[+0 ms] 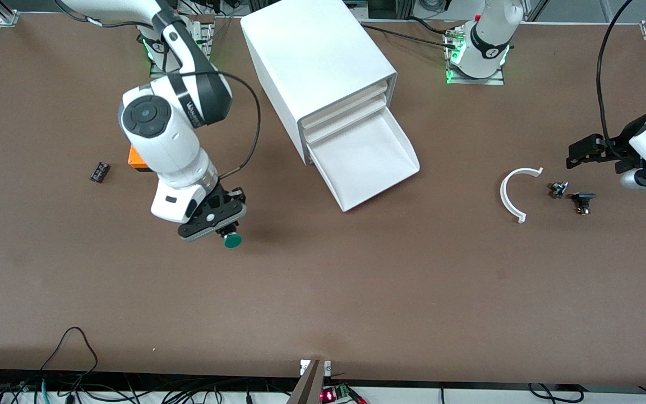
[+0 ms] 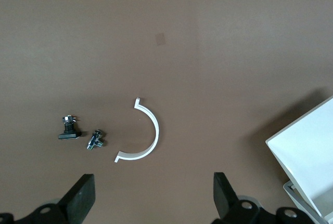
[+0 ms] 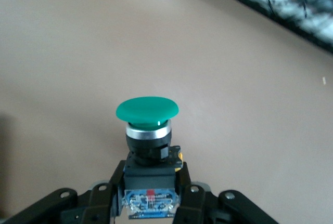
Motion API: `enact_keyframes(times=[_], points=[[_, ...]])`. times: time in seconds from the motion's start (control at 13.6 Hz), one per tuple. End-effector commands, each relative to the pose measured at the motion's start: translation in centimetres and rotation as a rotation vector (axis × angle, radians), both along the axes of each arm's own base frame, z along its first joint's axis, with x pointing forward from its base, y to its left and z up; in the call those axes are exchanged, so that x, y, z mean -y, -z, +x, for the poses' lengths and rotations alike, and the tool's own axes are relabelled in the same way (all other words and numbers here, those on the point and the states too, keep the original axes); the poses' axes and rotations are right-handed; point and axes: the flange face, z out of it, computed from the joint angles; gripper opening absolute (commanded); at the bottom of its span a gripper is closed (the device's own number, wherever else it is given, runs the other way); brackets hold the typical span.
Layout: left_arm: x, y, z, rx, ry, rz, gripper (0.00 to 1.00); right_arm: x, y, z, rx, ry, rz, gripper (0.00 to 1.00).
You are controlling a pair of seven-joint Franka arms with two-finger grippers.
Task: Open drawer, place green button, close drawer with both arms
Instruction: 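Carry the green button over the open drawer with the right gripper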
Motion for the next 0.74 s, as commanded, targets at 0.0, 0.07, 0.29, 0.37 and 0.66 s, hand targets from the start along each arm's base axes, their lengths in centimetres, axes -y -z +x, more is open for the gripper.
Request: enact_keyframes(times=[0.0,0.07,0.29,0.37,0.66], points=[[0.3,-1.0,-0.3,0.004,-0.008,0.028,1.0,-4.3,-1.8,-1.3,0.033,-0.275,-0.011,0.23],[0.3,-1.0,-0.3,0.007,-0.007,0.026,1.0,-6.3,-1.4,-2.0,0.033,-0.368,-0.006,0.23],[0.2,-0.9,-0.2,0.007,-0.008,0.022,1.0,-11.5,-0.7,-5.0,0.018,-0.532,0.027,0.23],[0.3,-0.9,-0.2,0.007,-0.009,0.019,1.0,-13.6,-0.3,-6.5,0.016,-0.601,0.025,0.23],[0.2,-0.8,-0.2,0.005,-0.01,0.019,1.0,-19.0,0.6,-10.8,0.0,-0.912,-0.076,0.23]])
